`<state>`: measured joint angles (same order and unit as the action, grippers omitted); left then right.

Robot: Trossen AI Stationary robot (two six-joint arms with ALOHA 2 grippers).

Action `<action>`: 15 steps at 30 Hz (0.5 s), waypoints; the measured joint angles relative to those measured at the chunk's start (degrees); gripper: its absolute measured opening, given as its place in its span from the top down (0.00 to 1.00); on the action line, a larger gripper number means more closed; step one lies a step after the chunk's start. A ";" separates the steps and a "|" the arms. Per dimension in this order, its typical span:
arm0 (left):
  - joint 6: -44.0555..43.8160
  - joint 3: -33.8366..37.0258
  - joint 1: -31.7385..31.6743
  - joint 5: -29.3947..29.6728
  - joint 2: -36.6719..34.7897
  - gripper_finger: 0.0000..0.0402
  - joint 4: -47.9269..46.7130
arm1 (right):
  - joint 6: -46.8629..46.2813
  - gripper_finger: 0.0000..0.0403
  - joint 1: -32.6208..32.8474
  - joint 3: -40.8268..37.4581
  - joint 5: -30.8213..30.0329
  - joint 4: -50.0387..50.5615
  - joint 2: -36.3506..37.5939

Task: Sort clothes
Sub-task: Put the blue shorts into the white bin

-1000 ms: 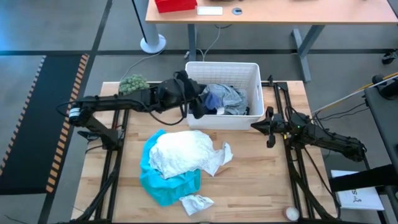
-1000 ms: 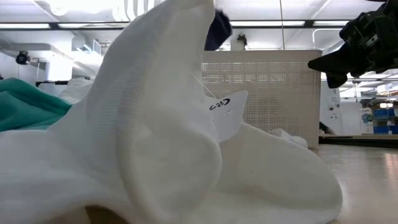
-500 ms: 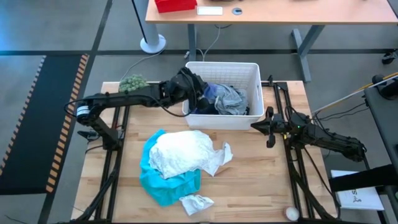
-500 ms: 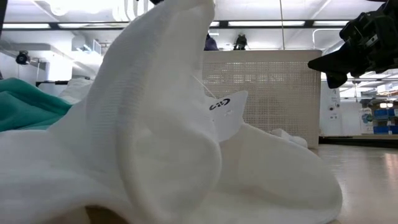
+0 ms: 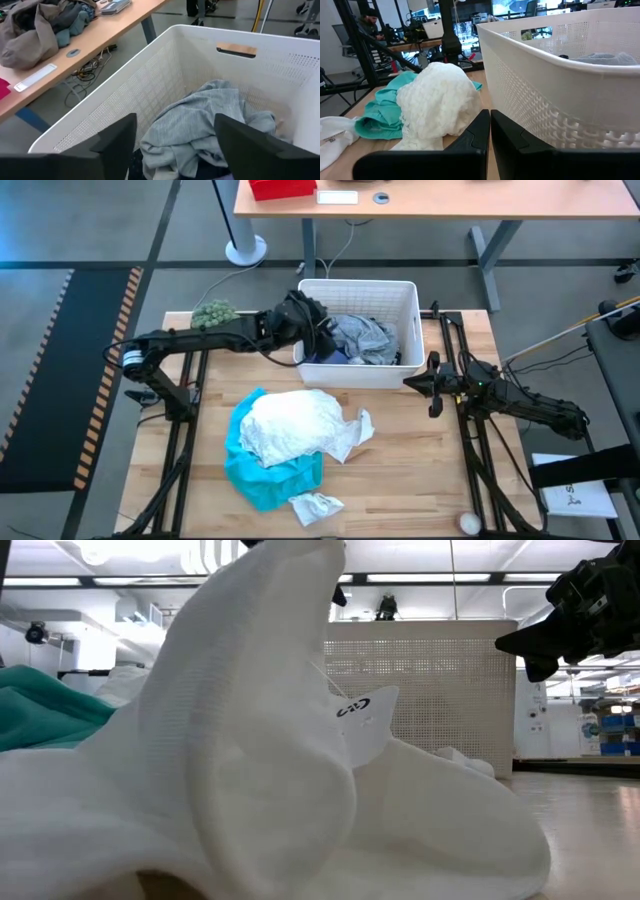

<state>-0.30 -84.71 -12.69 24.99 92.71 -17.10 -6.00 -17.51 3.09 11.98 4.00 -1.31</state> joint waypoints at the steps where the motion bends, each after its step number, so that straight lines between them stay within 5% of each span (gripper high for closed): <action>1: 0.00 0.00 0.02 0.00 -0.20 0.35 -0.50 | 0.00 1.00 0.00 0.00 -0.01 0.01 0.01; 8: 0.27 0.00 1.36 0.01 -2.26 0.34 -6.15 | 0.00 1.00 0.00 0.00 0.00 0.00 0.01; 15: 2.81 0.00 6.74 3.26 -4.22 0.62 -13.82 | 0.00 1.00 -0.01 0.00 -0.01 0.01 -0.01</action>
<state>2.51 -84.71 -5.95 28.26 88.49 -30.92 -6.00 -17.52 3.09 11.97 4.01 -1.32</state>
